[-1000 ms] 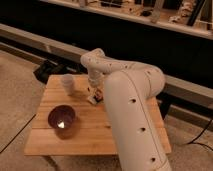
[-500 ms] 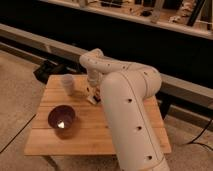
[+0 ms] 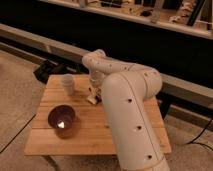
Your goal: Place the eraser on the white sponge
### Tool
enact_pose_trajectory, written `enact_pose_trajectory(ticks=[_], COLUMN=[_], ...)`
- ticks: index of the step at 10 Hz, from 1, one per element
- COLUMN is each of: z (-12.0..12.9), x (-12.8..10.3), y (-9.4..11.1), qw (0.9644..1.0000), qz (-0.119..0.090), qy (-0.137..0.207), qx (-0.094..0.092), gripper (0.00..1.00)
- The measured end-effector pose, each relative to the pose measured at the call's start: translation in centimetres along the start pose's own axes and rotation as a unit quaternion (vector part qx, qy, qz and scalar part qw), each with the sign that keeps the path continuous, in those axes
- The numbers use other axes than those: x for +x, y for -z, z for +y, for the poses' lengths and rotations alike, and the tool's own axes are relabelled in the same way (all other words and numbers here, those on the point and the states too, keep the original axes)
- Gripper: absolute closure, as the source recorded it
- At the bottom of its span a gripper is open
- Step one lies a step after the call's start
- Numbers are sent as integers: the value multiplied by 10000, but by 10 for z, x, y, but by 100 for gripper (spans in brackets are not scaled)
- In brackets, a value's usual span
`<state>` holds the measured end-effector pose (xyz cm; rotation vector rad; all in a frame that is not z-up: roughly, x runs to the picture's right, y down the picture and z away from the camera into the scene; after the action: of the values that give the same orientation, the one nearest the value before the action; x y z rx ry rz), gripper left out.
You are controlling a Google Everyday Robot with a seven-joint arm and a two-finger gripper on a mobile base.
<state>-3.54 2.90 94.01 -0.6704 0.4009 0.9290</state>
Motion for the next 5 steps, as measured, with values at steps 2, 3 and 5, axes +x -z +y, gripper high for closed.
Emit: enact_pose_trajectory(ticks=[2, 3, 5], z=[1, 1, 3], x=[-1, -2, -6], y=[0, 1, 5], qw=[10000, 10000, 9999], qz=[-9, -21, -73], qy=[-20, -26, -42], qx=[-36, -52, -85], gripper=[28, 22, 20])
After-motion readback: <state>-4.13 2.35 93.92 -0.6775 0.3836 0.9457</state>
